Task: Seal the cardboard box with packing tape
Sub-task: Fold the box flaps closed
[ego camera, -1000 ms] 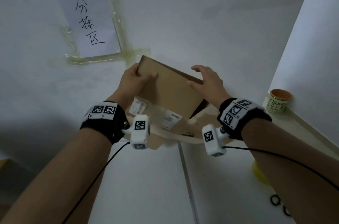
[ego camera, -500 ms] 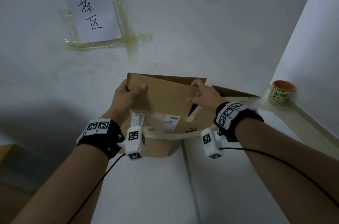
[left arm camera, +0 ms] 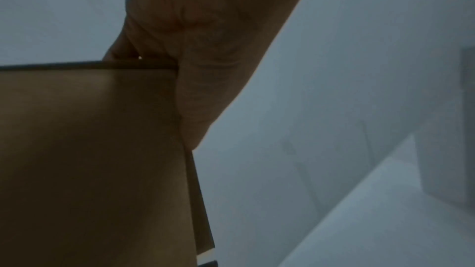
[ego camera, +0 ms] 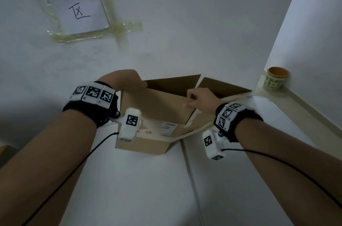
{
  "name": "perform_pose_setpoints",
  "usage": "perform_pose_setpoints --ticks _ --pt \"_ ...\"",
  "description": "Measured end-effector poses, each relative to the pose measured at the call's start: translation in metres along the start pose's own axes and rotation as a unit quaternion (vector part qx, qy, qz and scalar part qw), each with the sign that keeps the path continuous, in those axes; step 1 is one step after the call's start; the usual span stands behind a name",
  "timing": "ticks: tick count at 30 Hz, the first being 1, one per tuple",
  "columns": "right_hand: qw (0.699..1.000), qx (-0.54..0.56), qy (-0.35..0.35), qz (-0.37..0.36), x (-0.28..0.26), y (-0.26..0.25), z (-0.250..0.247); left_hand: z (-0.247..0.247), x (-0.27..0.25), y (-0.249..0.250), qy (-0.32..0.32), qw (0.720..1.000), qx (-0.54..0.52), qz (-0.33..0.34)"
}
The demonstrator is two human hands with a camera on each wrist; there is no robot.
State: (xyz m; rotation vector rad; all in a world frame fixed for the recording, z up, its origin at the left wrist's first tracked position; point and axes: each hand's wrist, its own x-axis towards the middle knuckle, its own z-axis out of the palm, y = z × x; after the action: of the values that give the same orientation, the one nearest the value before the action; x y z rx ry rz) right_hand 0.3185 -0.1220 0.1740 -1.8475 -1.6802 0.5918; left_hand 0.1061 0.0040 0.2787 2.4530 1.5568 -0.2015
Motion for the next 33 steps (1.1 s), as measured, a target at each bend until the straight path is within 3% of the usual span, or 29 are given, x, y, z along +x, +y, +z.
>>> perform_pose_setpoints --ticks 4,9,13,16,18,22,24,27,29,33 --pt "1.0 0.012 0.003 0.018 -0.012 0.009 0.0 -0.005 0.003 0.016 -0.033 0.991 0.126 0.026" --pt "0.997 -0.016 -0.023 0.075 -0.021 0.014 0.002 0.006 0.001 0.028 -0.052 0.988 0.143 0.029" --pt "0.992 -0.075 -0.055 0.081 -0.019 0.002 0.002 0.017 -0.012 0.023 -0.003 1.0 0.014 0.004" --pt "0.991 -0.1 -0.056 0.075 -0.015 -0.019 -0.01 0.02 -0.023 -0.003 0.035 0.988 -0.142 -0.054" --pt "0.985 -0.139 -0.071 0.072 -0.012 -0.035 -0.021 0.024 -0.033 -0.028 0.06 0.955 -0.273 -0.101" --pt "0.969 -0.216 -0.1 0.07 -0.009 -0.06 -0.041 0.042 -0.064 -0.062 0.097 0.827 -0.518 -0.196" --pt "0.957 -0.266 -0.091 0.071 -0.007 -0.068 -0.041 0.057 -0.076 -0.063 0.088 0.786 -0.571 -0.221" --pt "0.931 -0.351 -0.056 0.081 -0.004 -0.072 -0.032 0.075 -0.085 -0.063 0.1 0.757 -0.599 -0.242" --pt "0.934 -0.343 -0.016 0.1 -0.005 -0.067 -0.027 0.087 -0.091 -0.06 0.098 0.725 -0.633 -0.253" --pt "0.941 -0.308 0.042 0.134 -0.009 -0.059 -0.021 0.107 -0.107 -0.029 0.072 0.628 -0.729 -0.262"
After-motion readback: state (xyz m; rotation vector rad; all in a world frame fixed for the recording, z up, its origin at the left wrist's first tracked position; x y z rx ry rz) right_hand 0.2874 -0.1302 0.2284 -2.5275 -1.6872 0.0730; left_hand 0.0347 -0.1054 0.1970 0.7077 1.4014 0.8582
